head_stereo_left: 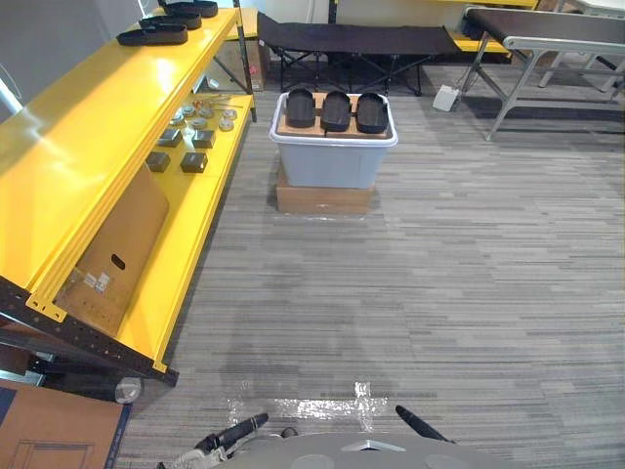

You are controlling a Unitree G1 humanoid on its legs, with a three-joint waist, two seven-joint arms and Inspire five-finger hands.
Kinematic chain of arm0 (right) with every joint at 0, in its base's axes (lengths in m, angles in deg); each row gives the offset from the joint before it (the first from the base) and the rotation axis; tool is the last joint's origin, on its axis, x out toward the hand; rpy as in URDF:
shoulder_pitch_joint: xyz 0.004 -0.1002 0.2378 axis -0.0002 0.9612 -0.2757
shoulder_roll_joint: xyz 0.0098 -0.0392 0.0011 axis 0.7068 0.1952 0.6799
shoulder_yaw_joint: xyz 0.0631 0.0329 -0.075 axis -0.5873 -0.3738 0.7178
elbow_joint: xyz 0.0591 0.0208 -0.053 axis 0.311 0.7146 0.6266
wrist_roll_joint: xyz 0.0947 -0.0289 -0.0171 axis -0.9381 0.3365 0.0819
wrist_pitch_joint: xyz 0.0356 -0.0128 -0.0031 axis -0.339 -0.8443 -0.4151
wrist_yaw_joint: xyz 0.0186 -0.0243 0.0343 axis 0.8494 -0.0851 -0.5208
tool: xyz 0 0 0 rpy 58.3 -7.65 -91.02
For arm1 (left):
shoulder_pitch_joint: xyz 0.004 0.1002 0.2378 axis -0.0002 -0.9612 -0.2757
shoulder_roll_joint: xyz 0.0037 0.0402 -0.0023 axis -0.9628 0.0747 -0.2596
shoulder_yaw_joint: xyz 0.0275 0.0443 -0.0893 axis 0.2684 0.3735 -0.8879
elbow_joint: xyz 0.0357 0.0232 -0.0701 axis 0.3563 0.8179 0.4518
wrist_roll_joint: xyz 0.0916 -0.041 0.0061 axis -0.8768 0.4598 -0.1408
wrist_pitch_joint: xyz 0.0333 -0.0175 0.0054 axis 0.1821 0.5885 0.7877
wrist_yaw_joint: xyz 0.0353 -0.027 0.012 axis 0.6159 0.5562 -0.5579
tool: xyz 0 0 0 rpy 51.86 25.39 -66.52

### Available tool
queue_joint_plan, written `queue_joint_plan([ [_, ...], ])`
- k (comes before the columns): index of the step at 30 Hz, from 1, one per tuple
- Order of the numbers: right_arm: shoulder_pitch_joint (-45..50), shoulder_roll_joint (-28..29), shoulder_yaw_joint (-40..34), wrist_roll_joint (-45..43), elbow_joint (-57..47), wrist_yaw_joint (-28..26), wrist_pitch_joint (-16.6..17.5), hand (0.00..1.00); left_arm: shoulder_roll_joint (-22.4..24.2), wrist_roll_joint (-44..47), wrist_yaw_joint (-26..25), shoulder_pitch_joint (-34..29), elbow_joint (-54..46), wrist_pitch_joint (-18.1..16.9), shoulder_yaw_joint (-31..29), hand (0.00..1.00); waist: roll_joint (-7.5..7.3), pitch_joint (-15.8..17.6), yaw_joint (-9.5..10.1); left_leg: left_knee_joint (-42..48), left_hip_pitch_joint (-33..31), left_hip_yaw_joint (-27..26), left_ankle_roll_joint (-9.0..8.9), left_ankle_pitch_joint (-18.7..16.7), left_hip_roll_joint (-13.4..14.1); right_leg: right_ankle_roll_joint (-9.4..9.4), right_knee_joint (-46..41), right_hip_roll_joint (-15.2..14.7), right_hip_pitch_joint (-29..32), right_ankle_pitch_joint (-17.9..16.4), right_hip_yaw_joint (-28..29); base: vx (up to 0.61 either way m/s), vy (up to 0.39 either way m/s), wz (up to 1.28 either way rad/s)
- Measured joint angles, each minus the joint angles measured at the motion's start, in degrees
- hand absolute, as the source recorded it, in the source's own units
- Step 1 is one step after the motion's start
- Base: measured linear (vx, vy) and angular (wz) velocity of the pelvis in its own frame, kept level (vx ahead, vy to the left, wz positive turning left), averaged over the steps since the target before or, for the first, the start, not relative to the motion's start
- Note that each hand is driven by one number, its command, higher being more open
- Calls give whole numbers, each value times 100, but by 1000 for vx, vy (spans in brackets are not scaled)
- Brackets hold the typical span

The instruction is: Walk over and take three plastic housings, then place them on the shelf

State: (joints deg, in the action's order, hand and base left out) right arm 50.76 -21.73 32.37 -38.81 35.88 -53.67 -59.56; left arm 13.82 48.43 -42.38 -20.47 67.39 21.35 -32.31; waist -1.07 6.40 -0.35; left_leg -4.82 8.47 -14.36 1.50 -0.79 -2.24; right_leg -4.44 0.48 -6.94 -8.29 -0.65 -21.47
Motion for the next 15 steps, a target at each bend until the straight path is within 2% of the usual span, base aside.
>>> queue_joint_plan([
  [4,-196,18,674,0,-1077,93,489,100,23,387,129,92,-439,-419,456,100,-36,34,-19,-4,-34,-13,0,1,-23,-51,59,-12,21,33,0,0,0,0],
  [8,-479,16,839,110,-1538,144,647,100,158,564,267,143,-904,-603,656,100,-36,39,-30,-23,-34,-8,-4,2,-20,-51,74,-7,20,33,-17,-17,0,0],
  [12,-594,22,888,112,-1551,78,749,100,222,671,362,248,-1012,-572,852,100,-29,48,-8,-24,-37,-1,-17,-5,-21,-51,117,-2,-3,33,-42,0,0,0],
  [15,-473,25,882,111,-1483,58,749,100,219,787,326,176,-1007,-573,850,100,-47,71,-61,-19,-18,-2,-31,-14,-22,-53,145,2,-40,35,-51,0,0,0],
])
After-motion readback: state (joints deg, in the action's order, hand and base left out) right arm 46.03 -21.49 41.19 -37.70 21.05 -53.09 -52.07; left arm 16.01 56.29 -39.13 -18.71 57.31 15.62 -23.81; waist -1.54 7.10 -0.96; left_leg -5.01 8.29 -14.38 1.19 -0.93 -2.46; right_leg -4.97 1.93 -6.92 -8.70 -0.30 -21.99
